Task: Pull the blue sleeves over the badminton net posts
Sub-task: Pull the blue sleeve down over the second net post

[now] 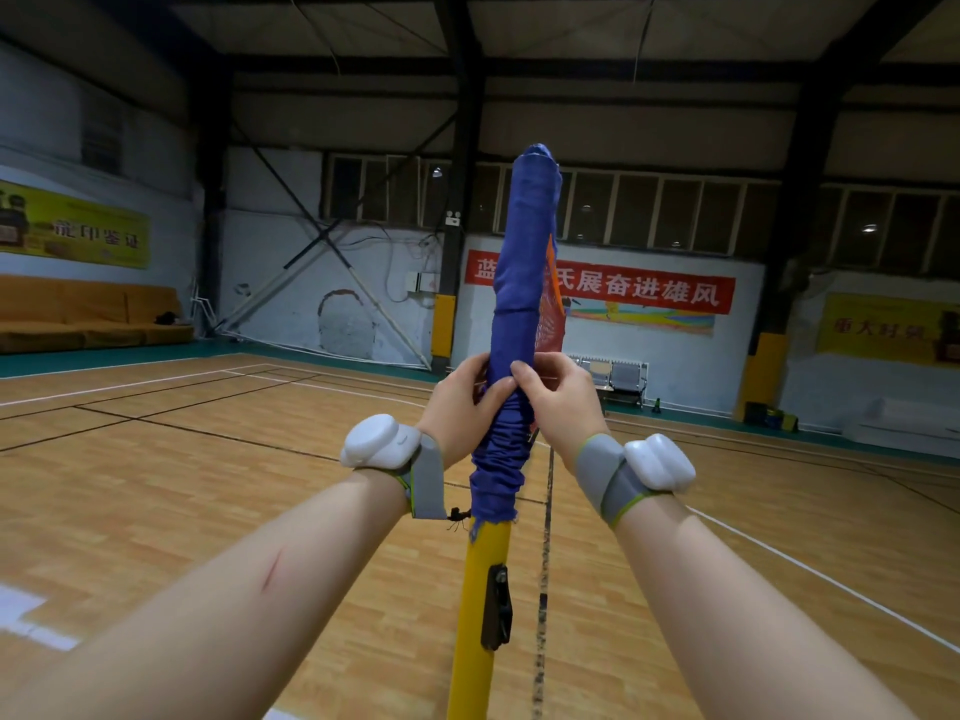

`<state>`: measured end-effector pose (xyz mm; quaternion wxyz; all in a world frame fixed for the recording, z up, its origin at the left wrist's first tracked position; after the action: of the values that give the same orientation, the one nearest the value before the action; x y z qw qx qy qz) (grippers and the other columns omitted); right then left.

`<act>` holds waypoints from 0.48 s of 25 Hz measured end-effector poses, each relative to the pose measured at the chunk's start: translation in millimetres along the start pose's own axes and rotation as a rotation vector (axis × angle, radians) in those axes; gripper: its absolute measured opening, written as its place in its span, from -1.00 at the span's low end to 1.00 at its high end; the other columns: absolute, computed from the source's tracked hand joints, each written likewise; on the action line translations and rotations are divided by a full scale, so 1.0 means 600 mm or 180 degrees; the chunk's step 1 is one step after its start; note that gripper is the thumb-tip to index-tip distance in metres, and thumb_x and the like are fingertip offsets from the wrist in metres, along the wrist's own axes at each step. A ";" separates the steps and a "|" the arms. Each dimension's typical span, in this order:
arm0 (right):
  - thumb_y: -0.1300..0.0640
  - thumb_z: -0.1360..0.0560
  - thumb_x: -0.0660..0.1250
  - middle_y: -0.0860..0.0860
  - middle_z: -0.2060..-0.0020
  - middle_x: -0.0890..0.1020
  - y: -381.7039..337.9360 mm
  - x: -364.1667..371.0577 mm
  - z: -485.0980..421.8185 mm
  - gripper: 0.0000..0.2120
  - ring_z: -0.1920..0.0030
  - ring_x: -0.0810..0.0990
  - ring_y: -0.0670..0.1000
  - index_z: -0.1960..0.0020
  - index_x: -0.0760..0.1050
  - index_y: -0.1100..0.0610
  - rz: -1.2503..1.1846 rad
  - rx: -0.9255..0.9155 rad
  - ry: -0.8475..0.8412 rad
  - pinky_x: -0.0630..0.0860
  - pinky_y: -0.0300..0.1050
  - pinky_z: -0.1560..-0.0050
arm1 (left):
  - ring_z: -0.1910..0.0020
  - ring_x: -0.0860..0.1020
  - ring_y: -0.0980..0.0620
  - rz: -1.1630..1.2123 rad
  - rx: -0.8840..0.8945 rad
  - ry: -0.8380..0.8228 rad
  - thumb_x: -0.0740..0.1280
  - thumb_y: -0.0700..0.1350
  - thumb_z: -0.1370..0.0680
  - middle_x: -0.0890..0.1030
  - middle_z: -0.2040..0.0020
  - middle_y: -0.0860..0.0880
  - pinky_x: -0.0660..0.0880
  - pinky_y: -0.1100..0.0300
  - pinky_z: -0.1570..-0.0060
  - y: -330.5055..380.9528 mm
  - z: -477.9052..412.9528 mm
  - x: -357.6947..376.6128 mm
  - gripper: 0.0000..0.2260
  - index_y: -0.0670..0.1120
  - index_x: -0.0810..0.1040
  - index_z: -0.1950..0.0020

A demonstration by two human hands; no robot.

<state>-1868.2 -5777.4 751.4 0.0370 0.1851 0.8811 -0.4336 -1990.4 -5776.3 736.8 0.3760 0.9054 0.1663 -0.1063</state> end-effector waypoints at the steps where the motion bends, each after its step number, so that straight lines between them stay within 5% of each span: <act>1: 0.08 -0.50 0.31 0.07 0.02 0.60 0.002 0.000 0.005 -0.74 0.00 0.58 0.02 -0.12 0.48 0.20 -0.0035 -0.0009 -0.0003 0.53 -0.01 -0.14 | -0.13 0.53 0.04 -0.0009 0.0036 -0.0028 0.25 -0.07 -0.56 0.57 -0.17 -0.04 0.46 0.20 -0.14 -0.001 0.002 0.000 -0.67 -0.11 0.40 -0.30; 8: 0.07 -0.49 0.32 0.07 -0.01 0.58 0.011 0.001 0.024 -0.73 -0.01 0.56 0.01 -0.12 0.47 0.19 -0.0007 0.0003 -0.0005 0.52 -0.08 -0.11 | -0.12 0.55 0.02 -0.0073 -0.0060 -0.0253 0.19 -0.04 -0.58 0.57 -0.16 -0.02 0.50 0.07 -0.16 -0.011 0.021 0.005 -0.69 -0.05 0.37 -0.31; 12: 0.07 -0.49 0.33 -0.07 0.09 0.51 0.043 -0.002 0.063 -0.68 0.09 0.51 -0.09 -0.18 0.38 0.16 -0.0333 0.0307 0.0019 0.48 -0.24 0.04 | -0.09 0.52 0.09 0.0474 -0.0235 -0.0309 0.22 -0.14 -0.57 0.52 -0.09 0.02 0.51 0.46 0.05 -0.030 0.047 0.007 -0.73 -0.13 0.37 -0.27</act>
<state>-1861.3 -5792.7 708.6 0.0027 0.1418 0.8677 -0.4764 -1995.3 -5783.8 704.4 0.4235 0.8946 0.0838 -0.1157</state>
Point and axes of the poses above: each hand's wrist, its own z-axis away from the middle knuckle, its own x-axis out of the palm, y = z × x, the point moved 2 cm from there along -z, towards the middle knuckle
